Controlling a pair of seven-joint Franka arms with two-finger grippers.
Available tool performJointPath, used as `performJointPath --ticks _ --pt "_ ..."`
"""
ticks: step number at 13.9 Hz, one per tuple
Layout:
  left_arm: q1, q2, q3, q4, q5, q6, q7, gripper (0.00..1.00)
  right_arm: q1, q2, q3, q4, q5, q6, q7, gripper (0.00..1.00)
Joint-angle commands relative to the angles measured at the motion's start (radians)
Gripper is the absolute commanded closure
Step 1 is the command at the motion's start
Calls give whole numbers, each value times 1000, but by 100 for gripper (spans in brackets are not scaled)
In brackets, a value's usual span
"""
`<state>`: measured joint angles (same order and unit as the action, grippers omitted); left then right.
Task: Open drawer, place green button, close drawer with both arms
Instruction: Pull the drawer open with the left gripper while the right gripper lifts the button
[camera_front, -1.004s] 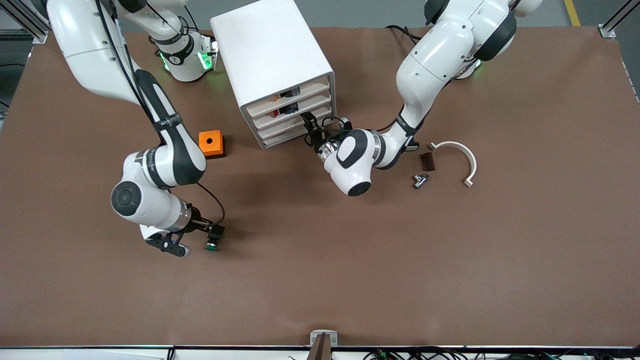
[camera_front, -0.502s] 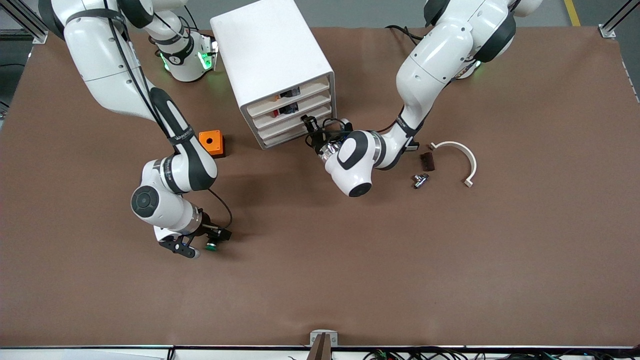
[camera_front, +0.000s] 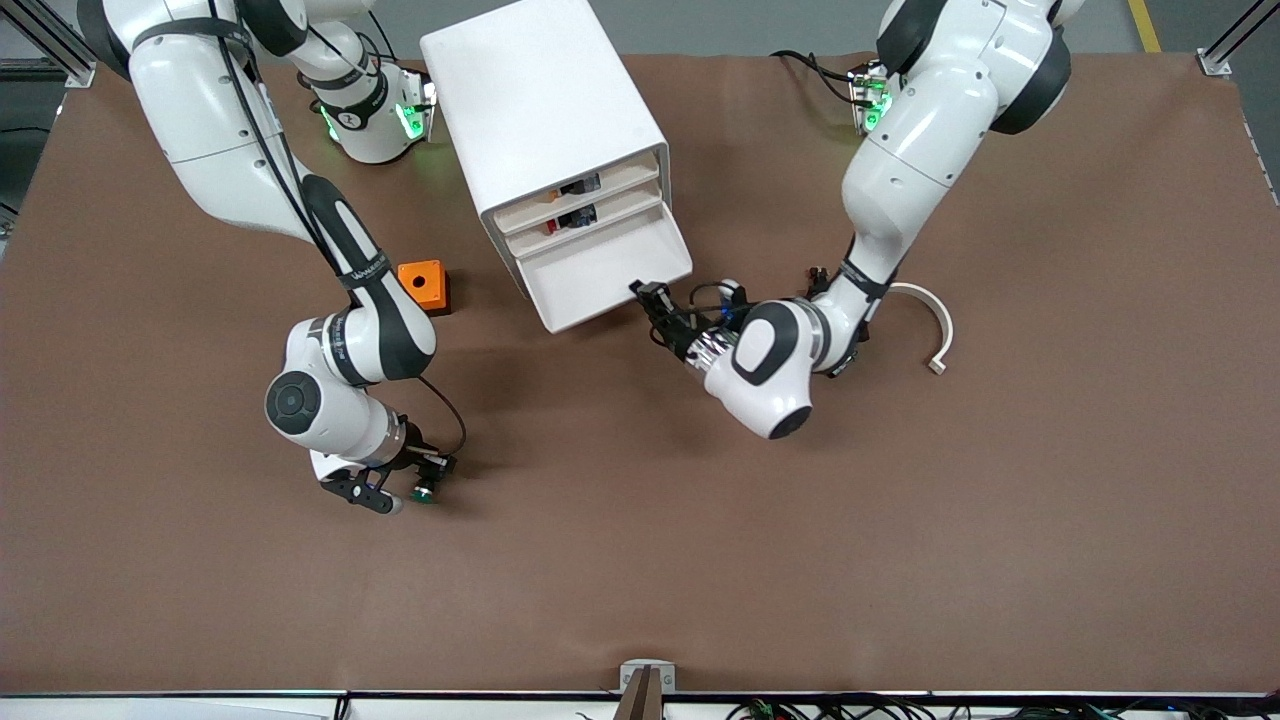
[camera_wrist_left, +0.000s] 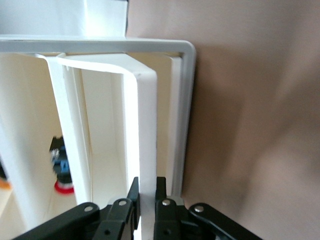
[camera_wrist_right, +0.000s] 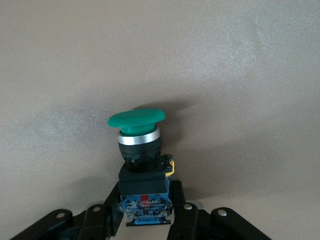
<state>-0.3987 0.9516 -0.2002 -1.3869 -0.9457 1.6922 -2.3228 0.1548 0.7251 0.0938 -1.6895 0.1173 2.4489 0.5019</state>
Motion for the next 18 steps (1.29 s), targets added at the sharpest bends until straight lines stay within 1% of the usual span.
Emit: performJointPath --ticks 1,2,5,7,9,10,11,13,15,17,18 --pt "-3 10 24 58 -15 9 31 98 3 -16 1 11 -1 -18 0 100" --pt "-2 10 27 60 -15 36 33 94 5 -19 1 33 -1 -56 9 100" --pt "15 9 27 60 -15 56 31 62 9 -45 4 92 8 -203 78 100" --pt "30 1 27 60 -8 55 29 31 26 -81 4 97 12 -261 141 100" --pt "49 -4 44 62 -8 53 28 4 46 -104 6 97 13 -301 213 99" --pt "49 -10 62 63 -8 49 28 1 57 -111 6 96 15 -306 249 98" --pt "47 -28 76 63 7 44 28 1 69 -122 17 91 15 -317 291 98" --pt "57 -71 76 63 112 34 26 1 72 -145 52 91 15 -358 401 98" --pt "90 -96 79 65 183 18 26 1 78 -170 90 88 13 -387 530 98" --pt "127 -122 76 84 290 14 26 1 101 -193 110 80 13 -396 640 98" --pt "148 -134 74 89 321 14 28 1 121 -199 113 80 13 -409 697 98"
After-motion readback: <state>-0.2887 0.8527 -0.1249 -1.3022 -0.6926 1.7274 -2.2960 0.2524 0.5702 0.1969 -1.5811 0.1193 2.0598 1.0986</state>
